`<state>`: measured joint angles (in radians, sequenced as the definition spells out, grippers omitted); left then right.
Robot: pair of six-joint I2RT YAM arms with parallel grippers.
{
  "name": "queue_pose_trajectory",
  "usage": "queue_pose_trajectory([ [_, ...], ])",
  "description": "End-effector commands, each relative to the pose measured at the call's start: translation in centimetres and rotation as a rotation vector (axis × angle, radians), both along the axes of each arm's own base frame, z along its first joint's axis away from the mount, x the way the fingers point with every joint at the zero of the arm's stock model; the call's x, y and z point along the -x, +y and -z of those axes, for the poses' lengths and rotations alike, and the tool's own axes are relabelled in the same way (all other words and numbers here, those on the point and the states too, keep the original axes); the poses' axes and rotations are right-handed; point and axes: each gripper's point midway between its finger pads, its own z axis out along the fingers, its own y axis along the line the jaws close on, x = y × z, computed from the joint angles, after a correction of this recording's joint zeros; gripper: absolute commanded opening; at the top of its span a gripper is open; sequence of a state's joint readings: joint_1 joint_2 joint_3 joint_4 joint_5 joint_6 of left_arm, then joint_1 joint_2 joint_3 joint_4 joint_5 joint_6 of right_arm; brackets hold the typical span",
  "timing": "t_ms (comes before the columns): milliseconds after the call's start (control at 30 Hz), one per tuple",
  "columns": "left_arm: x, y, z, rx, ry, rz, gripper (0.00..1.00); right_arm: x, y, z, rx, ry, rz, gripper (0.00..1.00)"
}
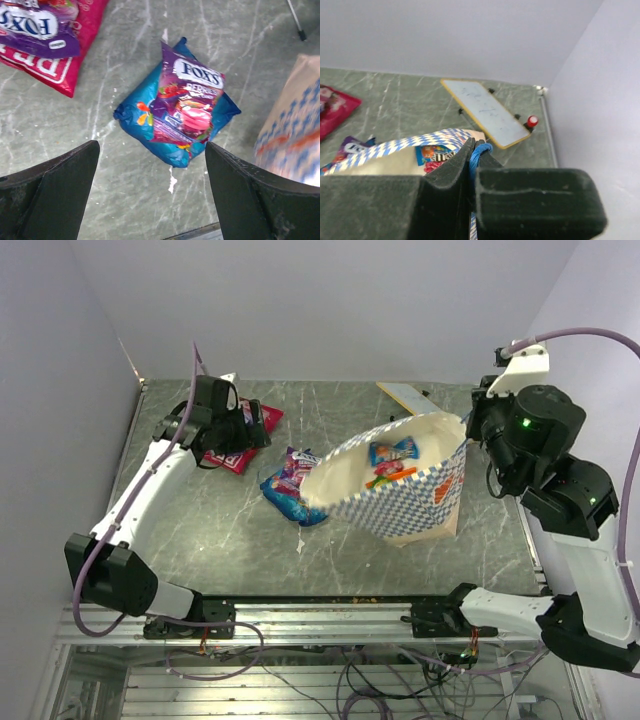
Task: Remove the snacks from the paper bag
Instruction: Adjust the paper bag at the center of the board.
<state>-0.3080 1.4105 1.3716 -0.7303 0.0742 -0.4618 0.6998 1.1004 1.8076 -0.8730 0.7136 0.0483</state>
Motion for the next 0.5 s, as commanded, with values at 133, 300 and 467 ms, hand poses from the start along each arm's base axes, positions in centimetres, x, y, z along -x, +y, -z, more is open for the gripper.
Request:
queue_pose_trajectory([
  [133,1.8,-3.4,-4.2,0.128,-0.064,0.111,0.97,1.4,-4.3,-7.2,0.225,-0.177,0.091,0.0],
  [300,2.7,-4.2,-5.0,0.162,-0.067,0.15,0.98,1.2,-3.7,-6.4,0.329,-0.163,0.036,0.0],
  [467,4.1,-5.3,-5.7,0.202,-0.062,0.204,0.98,-0.2,1.8,0.2,0.287,-0.052,-0.211,0.0],
])
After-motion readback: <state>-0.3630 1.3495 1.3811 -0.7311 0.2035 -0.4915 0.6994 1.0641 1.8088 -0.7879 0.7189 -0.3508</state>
